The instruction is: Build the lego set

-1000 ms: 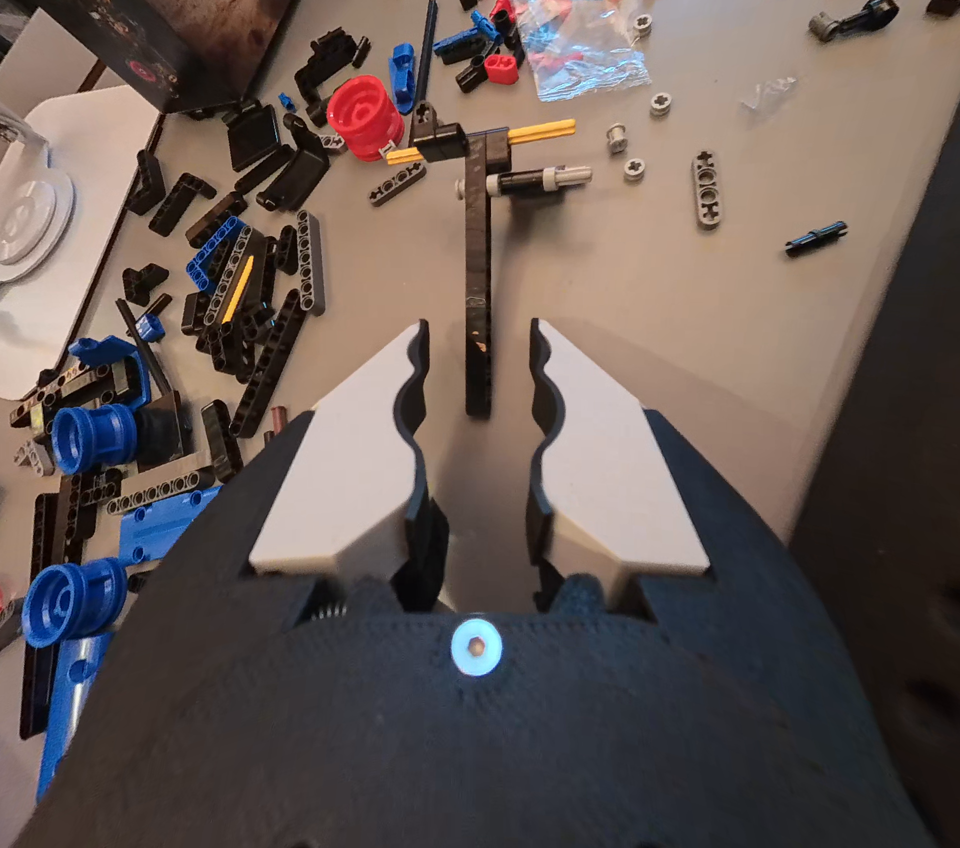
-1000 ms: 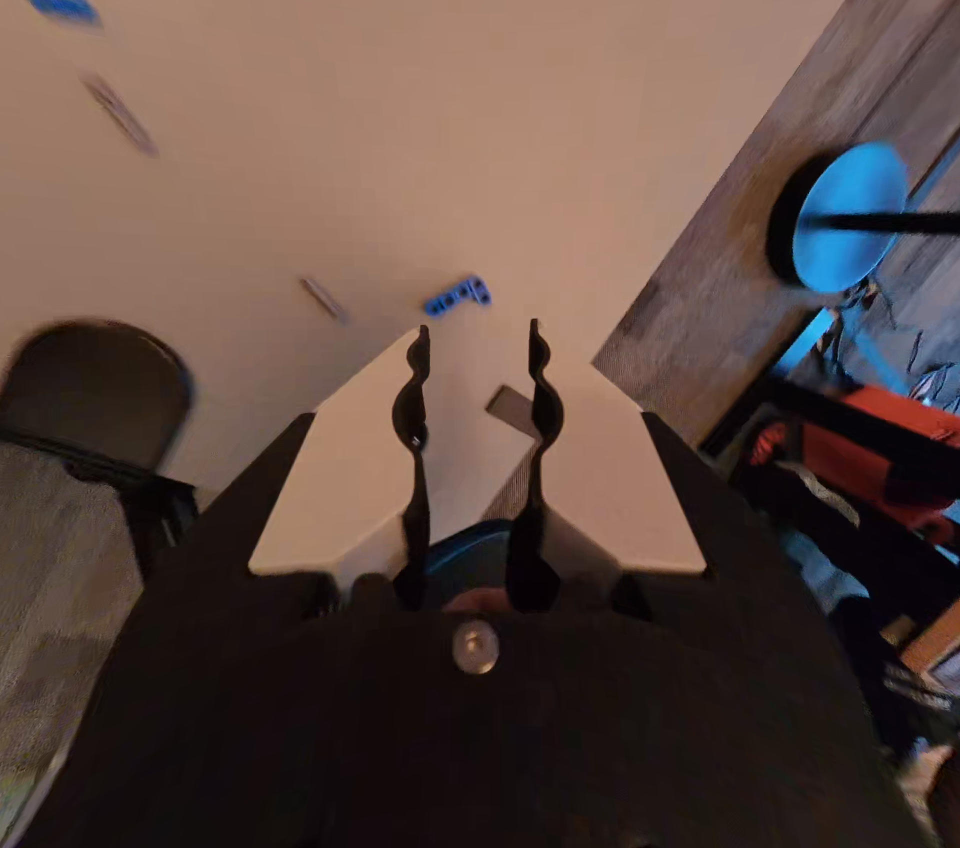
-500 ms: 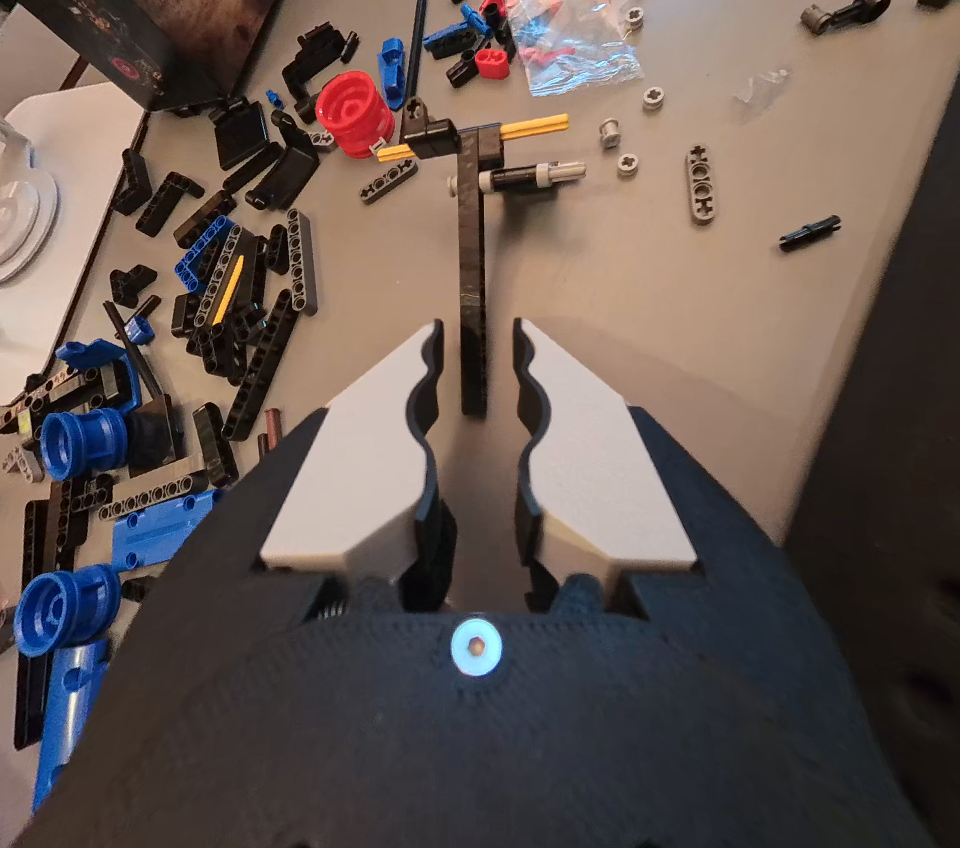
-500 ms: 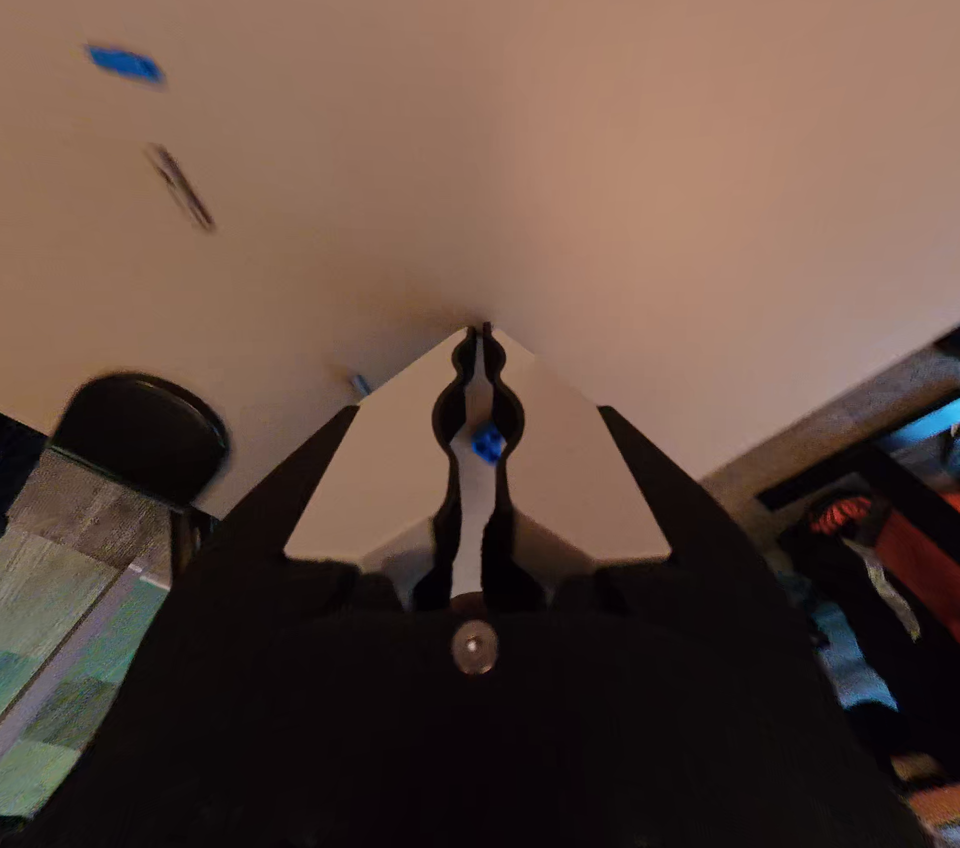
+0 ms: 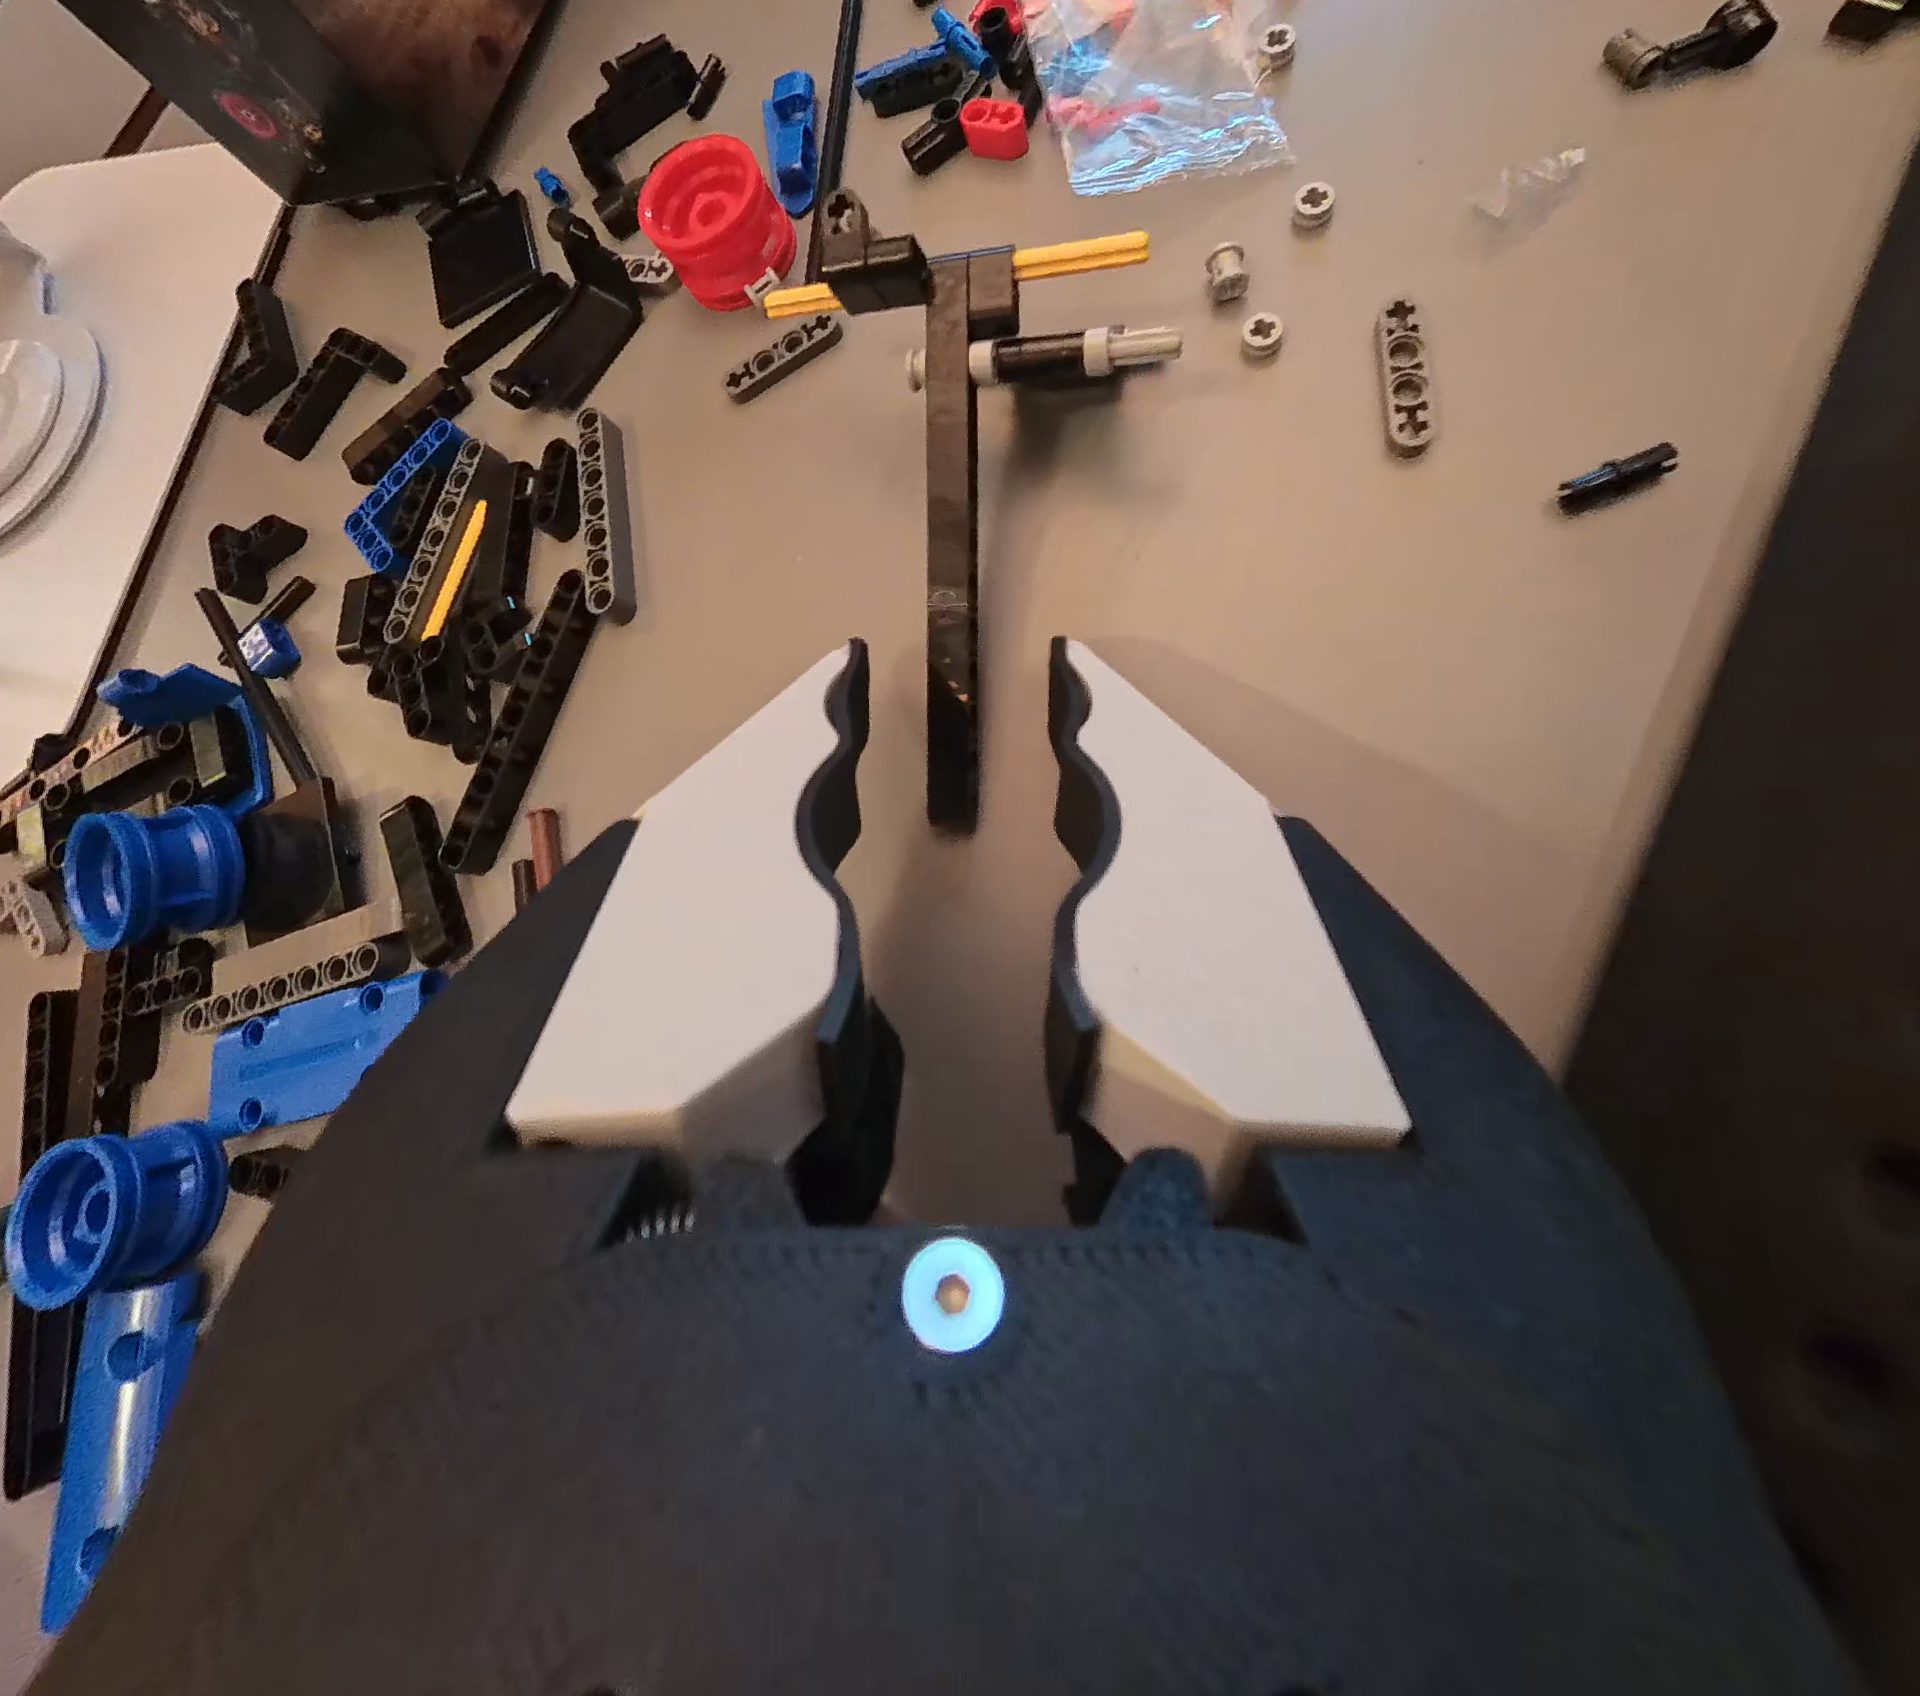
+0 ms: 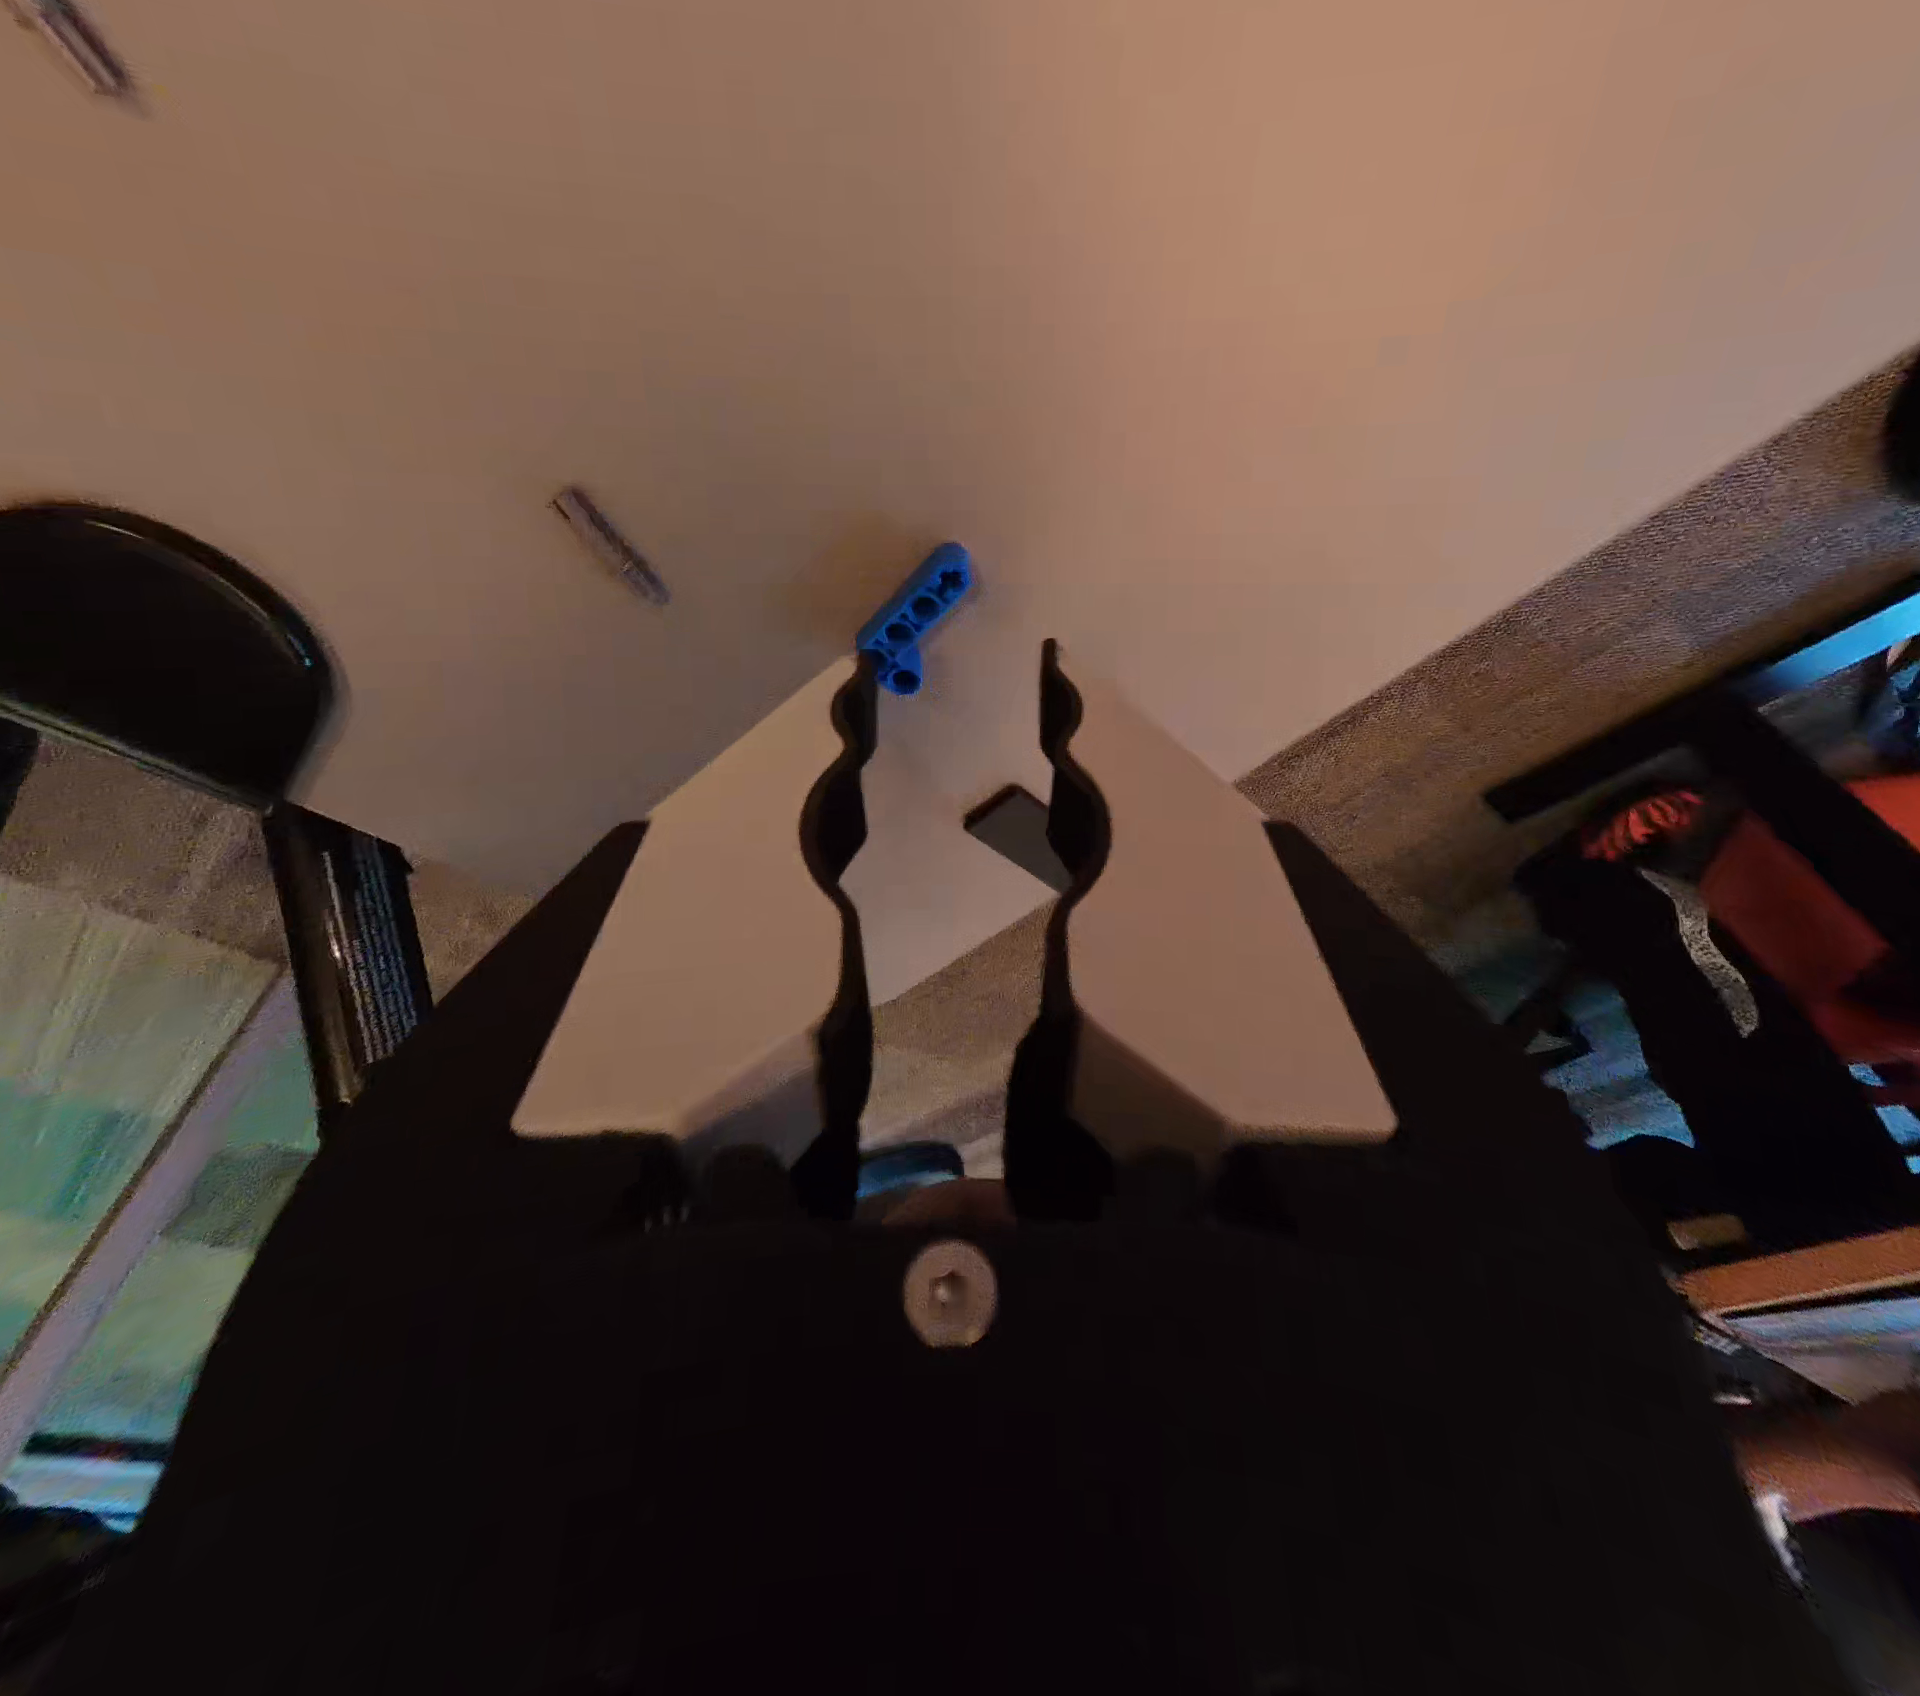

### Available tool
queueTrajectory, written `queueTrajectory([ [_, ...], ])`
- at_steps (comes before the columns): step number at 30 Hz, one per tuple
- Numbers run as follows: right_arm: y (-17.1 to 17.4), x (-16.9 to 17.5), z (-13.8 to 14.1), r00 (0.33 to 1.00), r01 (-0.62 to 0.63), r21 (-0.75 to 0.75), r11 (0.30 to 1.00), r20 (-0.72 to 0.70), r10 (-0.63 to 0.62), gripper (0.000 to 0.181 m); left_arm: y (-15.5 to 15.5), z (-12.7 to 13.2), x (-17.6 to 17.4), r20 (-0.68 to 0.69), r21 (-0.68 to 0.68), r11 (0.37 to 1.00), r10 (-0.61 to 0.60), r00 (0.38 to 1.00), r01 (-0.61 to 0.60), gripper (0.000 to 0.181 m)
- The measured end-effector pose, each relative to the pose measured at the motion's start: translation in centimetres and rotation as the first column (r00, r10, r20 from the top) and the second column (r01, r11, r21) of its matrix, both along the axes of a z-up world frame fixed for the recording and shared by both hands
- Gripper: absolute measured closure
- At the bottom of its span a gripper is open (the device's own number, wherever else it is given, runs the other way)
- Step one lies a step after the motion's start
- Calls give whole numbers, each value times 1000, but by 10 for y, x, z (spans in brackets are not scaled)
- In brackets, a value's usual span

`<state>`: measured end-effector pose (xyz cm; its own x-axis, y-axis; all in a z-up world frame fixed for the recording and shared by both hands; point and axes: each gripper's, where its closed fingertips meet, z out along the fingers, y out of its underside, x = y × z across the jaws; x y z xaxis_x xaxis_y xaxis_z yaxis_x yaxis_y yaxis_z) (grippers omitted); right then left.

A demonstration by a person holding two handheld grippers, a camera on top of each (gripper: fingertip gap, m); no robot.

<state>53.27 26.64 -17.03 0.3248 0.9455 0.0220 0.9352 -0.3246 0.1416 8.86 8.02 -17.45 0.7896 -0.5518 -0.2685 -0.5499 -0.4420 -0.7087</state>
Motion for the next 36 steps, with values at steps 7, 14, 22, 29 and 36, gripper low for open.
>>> queueTrajectory([
  [7,-5,-36,-15,997,-78,-4,997,-22,78,175,-2,-2,-1,2,-14,1000,3,1000,-3,158],
  [14,-25,-179,-5,902,-307,96,947,-288,321,175,-3,-2,-10,-12,-13,999,32,999,-32,162],
  [22,-67,-212,34,831,-368,222,903,-356,426,164,-5,1,-14,-4,2,999,33,999,-33,152],
  [29,-126,-183,6,837,-383,130,915,-369,403,167,-5,5,-10,-3,25,1000,11,1000,-11,151],
  [36,-136,-196,-12,822,-342,113,933,-444,356,180,-8,13,-13,10,65,998,13,1000,-13,150],
])
